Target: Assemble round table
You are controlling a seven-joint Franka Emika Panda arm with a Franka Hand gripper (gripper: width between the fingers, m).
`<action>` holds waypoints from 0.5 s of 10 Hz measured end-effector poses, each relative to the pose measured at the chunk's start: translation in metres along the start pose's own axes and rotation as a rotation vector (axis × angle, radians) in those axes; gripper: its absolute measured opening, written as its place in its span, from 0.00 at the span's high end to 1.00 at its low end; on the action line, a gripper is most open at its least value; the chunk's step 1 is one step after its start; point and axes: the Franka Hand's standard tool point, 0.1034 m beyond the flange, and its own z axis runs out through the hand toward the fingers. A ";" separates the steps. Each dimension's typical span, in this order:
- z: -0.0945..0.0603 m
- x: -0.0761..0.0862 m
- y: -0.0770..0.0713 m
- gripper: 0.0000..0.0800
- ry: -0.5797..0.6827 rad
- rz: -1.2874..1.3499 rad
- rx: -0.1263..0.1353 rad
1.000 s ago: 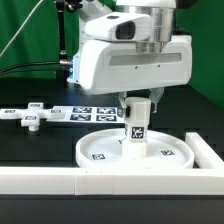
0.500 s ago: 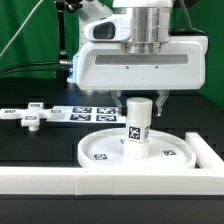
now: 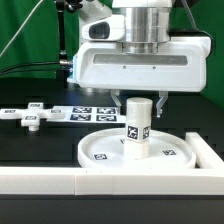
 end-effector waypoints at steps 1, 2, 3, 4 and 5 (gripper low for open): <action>0.000 -0.001 0.000 0.48 -0.007 0.134 0.014; 0.001 -0.002 -0.001 0.48 -0.013 0.254 0.022; 0.001 -0.002 -0.001 0.48 -0.014 0.320 0.027; 0.001 -0.003 -0.001 0.48 -0.017 0.389 0.030; 0.001 -0.003 -0.002 0.48 -0.018 0.440 0.030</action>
Offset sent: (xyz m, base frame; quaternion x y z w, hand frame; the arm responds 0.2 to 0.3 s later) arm 0.0000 0.0000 0.0000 0.0000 0.0000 0.1938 0.9810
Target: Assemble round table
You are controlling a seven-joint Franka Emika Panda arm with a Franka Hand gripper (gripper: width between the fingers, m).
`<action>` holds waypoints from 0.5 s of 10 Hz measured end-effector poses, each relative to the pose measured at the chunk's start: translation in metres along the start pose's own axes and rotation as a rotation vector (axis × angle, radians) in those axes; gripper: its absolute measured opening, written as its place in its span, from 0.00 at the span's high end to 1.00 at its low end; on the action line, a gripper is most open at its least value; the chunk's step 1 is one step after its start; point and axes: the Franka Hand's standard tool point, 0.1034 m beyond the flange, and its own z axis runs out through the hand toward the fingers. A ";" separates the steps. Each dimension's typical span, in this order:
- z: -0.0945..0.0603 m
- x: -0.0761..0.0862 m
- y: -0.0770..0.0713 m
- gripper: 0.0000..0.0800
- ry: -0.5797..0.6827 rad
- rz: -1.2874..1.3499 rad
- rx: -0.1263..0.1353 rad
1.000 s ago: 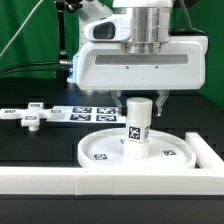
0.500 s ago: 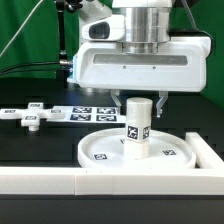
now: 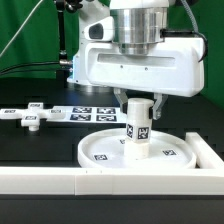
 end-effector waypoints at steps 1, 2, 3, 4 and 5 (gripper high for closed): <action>0.000 0.000 0.000 0.48 -0.002 0.025 0.002; 0.000 -0.001 0.000 0.48 -0.007 0.105 0.007; 0.000 -0.001 0.000 0.48 -0.015 0.179 0.015; 0.000 0.001 0.001 0.48 -0.037 0.268 0.038; 0.001 0.001 0.002 0.48 -0.060 0.397 0.063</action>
Offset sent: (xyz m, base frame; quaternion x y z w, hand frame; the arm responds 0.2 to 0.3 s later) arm -0.0078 -0.0118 0.0016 0.0279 -0.0524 0.2611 0.9635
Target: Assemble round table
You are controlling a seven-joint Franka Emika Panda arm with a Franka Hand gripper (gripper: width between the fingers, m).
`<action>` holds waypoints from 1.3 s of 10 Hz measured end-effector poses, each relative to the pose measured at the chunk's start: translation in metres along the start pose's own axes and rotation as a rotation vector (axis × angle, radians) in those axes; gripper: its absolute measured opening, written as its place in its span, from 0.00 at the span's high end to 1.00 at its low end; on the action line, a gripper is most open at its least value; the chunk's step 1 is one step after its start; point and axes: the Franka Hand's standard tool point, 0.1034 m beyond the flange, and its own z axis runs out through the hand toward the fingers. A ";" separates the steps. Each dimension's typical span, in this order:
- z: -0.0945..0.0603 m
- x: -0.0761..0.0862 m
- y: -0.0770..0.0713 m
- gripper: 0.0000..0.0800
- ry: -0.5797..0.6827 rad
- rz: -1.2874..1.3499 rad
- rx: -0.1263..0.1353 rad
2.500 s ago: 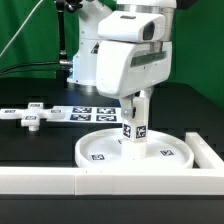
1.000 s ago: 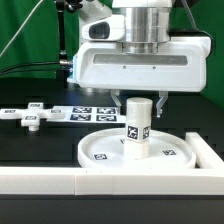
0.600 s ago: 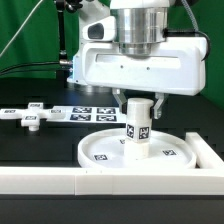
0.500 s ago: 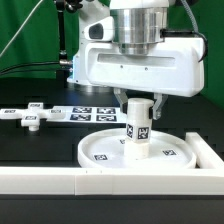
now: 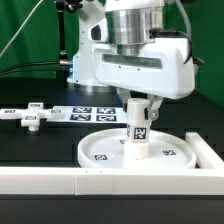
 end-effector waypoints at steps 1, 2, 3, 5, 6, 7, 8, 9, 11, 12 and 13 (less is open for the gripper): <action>0.000 0.001 0.000 0.48 -0.011 0.088 0.016; 0.001 0.000 -0.001 0.48 -0.011 0.140 0.024; 0.001 -0.002 -0.002 0.48 -0.017 0.234 0.027; 0.001 -0.005 -0.003 0.48 -0.029 0.371 0.032; 0.001 -0.004 -0.004 0.48 -0.033 0.423 0.029; 0.001 -0.004 -0.004 0.48 -0.033 0.442 0.029; 0.001 -0.004 -0.004 0.46 -0.033 0.418 0.030; 0.001 -0.005 -0.004 0.46 -0.031 0.375 0.027; 0.002 -0.012 -0.008 0.26 -0.028 0.250 0.027; 0.002 -0.011 -0.008 0.20 -0.027 0.156 0.028; 0.002 -0.011 -0.008 0.19 -0.026 0.091 0.029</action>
Offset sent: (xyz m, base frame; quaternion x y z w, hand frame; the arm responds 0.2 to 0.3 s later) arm -0.0032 0.0022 -0.0008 0.0016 0.0001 0.2212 0.9752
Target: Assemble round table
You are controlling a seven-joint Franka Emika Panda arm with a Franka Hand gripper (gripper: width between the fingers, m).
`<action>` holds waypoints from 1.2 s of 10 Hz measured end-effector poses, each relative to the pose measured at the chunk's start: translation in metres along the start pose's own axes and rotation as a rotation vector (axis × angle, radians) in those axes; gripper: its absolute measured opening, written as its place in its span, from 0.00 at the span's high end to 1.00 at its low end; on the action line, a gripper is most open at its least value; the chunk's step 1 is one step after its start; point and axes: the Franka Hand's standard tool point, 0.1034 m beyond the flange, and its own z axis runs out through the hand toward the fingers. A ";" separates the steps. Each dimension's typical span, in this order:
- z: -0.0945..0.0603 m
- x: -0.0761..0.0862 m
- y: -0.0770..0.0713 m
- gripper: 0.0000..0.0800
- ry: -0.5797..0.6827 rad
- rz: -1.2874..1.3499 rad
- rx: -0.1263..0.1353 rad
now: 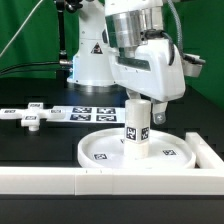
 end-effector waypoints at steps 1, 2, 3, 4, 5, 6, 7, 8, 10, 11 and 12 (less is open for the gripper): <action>0.000 0.000 0.000 0.19 0.000 -0.043 0.000; 0.000 0.000 0.000 0.19 0.000 -0.142 0.000; 0.000 0.001 0.000 0.19 0.004 -0.245 -0.008; 0.000 0.003 -0.001 0.19 0.019 -0.385 -0.036; -0.001 0.005 -0.003 0.19 0.032 -0.533 -0.048; -0.002 0.005 -0.004 0.19 0.039 -0.663 -0.057; -0.003 0.005 -0.006 0.19 0.039 -0.767 -0.058; -0.003 0.009 -0.005 0.19 0.042 -0.846 -0.056; -0.003 0.009 -0.004 0.19 0.038 -0.980 -0.061; -0.003 0.009 -0.004 0.19 0.037 -1.057 -0.063; -0.004 0.008 -0.007 0.19 0.046 -1.188 -0.087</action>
Offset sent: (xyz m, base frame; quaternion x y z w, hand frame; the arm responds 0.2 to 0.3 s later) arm 0.0098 -0.0183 -0.0009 -0.0783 0.0495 -0.3028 0.9486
